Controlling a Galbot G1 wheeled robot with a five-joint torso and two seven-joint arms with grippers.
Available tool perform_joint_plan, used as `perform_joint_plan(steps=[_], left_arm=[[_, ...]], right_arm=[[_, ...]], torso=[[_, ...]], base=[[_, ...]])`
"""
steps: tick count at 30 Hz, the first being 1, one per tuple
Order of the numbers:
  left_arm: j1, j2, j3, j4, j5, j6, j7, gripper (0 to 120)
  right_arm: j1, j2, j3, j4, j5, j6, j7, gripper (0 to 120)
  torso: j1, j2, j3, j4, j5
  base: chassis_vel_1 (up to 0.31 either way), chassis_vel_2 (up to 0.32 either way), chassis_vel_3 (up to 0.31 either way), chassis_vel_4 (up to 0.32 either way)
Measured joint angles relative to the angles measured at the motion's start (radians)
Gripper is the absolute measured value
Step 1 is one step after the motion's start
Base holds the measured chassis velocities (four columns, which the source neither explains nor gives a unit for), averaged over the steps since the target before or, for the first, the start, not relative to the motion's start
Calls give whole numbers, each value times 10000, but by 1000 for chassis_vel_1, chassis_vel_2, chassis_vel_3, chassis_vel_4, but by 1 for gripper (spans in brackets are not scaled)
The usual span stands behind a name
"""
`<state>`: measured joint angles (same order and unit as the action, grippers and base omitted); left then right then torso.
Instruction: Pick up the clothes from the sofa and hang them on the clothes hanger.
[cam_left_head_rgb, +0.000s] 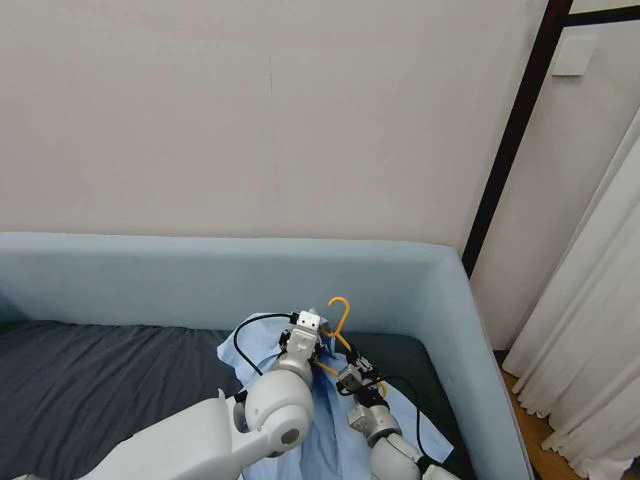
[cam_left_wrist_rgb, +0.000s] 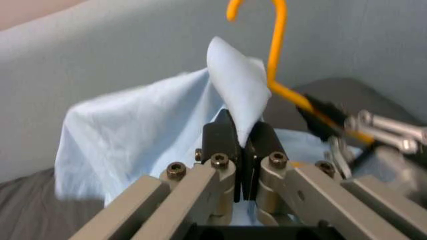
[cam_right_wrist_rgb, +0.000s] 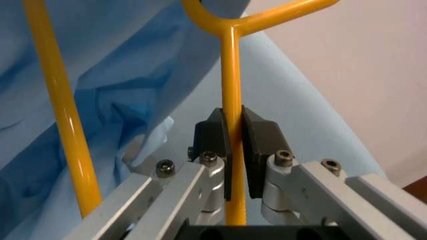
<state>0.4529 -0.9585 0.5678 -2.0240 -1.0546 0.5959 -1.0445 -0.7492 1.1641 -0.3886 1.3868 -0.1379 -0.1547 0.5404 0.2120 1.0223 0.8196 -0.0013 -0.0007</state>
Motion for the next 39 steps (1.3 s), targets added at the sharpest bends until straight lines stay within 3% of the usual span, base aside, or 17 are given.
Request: perform_joint_plan(steps=[8,15,18,21,24,30,34,35,38,39], left_arm=[[1530,1144,-333,-1006,662,-22,401,0],[2277,1251,-892,-1026,1073,-168,469,1],[2847,1430,-1377,-1422,1043,151,497,16],[3186,1658,-1622,-1697,1047,340,498,21],[3774,2142,-1983,-2244,1147,579,506,38],[4363,2775,-2374,-3027,1706,393,839,54],[3839,3866,-2879,-3424,2781,-475,2075,73],[3839,3866,-2879,-3424,2781,-475,2075,73],[2700,5128,-3412,-3142,3560,-2143,4448,88],[2700,5128,-3412,-3142,3560,-2143,4448,88]], right_arm=[[283,-161,64,362,269,-25,23,5],[237,-363,63,665,197,118,-70,5],[184,-465,169,752,-196,479,-149,5],[197,-509,232,776,-354,668,-168,5],[272,-544,357,819,-610,1009,-175,5],[321,-491,662,866,-1620,1601,-88,5],[295,-539,908,914,-2908,2234,-28,5],[295,-539,908,914,-2908,2234,-28,5],[273,-563,1026,707,-3539,2579,-12,5],[273,-563,1026,707,-3539,2579,-12,5]], torso=[[-1,0,0,2,-3],[0,0,0,-1,-3],[0,0,-1,-3,-2],[-1,0,0,-1,-2],[-1,0,-1,1,-1],[-1,0,0,1,-3],[-2,1,-1,0,-2],[-2,1,-1,0,-2],[-2,0,-1,-4,1],[-2,0,-1,-4,1]], base=[[0,0,0,0],[0,0,0,0],[0,0,0,0],[0,0,0,0],[0,0,0,0],[0,0,0,0],[0,0,0,0],[0,0,0,0],[0,0,0,0],[0,0,0,0]])
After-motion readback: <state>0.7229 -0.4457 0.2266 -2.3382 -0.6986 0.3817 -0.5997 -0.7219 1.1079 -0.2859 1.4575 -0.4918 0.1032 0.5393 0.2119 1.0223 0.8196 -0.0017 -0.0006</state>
